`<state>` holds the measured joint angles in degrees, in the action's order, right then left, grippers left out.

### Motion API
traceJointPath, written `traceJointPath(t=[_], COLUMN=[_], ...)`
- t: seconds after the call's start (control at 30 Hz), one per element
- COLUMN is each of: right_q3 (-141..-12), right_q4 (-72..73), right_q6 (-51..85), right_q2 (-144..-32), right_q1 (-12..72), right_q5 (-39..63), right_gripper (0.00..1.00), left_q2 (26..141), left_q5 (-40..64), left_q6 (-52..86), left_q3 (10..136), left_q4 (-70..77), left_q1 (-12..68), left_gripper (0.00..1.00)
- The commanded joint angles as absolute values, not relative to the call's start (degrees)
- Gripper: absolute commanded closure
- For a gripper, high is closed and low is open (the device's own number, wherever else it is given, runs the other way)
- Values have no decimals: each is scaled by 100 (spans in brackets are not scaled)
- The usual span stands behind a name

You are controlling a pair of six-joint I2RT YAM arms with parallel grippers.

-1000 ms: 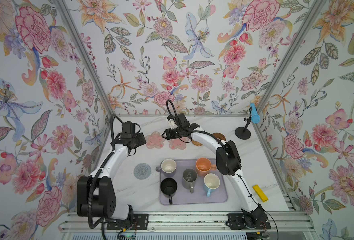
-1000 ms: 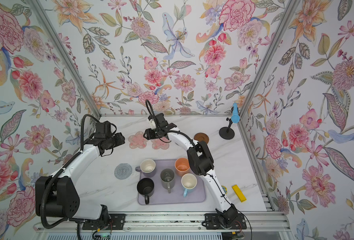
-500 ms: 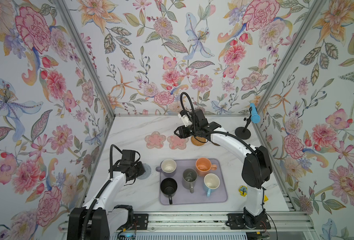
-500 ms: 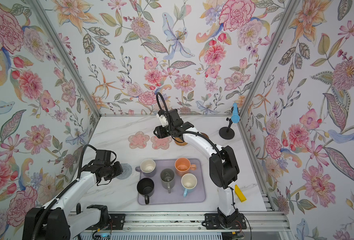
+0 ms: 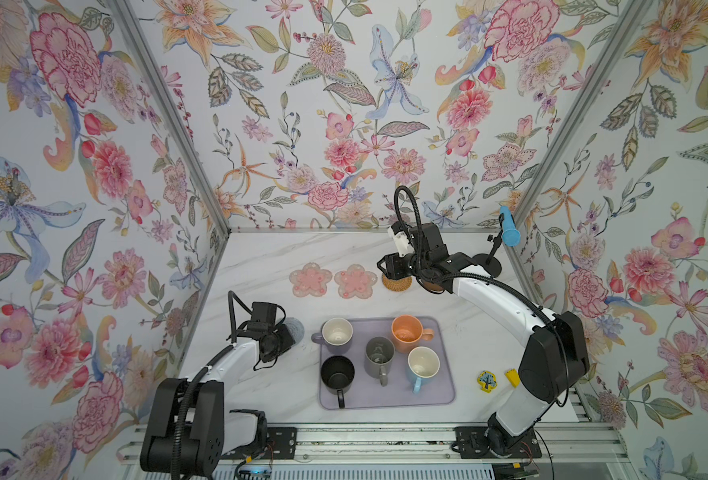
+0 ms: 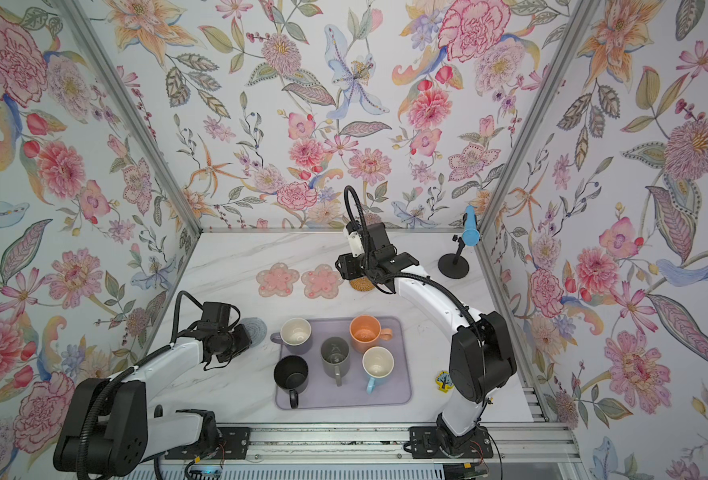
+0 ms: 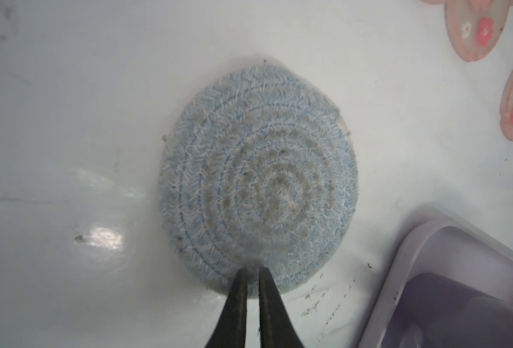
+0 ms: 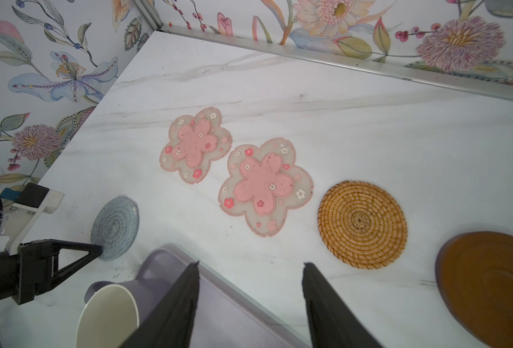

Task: Place cups on coasters
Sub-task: Move the coaster to the top-left of the table.

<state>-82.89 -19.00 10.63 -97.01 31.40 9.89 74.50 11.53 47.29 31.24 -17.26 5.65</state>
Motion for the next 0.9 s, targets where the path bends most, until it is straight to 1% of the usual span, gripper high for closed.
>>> traceJointPath(t=[0.0, 0.07, 0.2, 0.43, 0.63, 0.87], right_q3=[-8108, -8004, -7893, -7590, -7336, -7321], right_q4=[-1784, -1715, -1722, -1794, -1855, -1973], right_q6=[952, 1083, 1297, 1182, 1151, 1182], right_q2=[-9516, -9448, -9396, -9074, -8818, -8820], right_q1=[3070, 3019, 2833, 2724, 2585, 2518], right_q5=[791, 759, 1134, 968, 864, 836], right_gripper=[43, 43, 43, 43, 42, 42], left_q2=[7809, 8068, 8715, 10067, 10652, 11183], left_q5=[658, 603, 567, 420, 229, -77], left_q6=[4591, 4523, 4318, 3947, 3859, 3627], left_q3=[3267, 3476, 4104, 5516, 6409, 7538], left_q4=[-2015, -1983, -1898, -2020, -2177, -2641], left_q1=[582, 530, 341, 123, -84, -397], left_gripper=[85, 83, 83, 83, 83, 83])
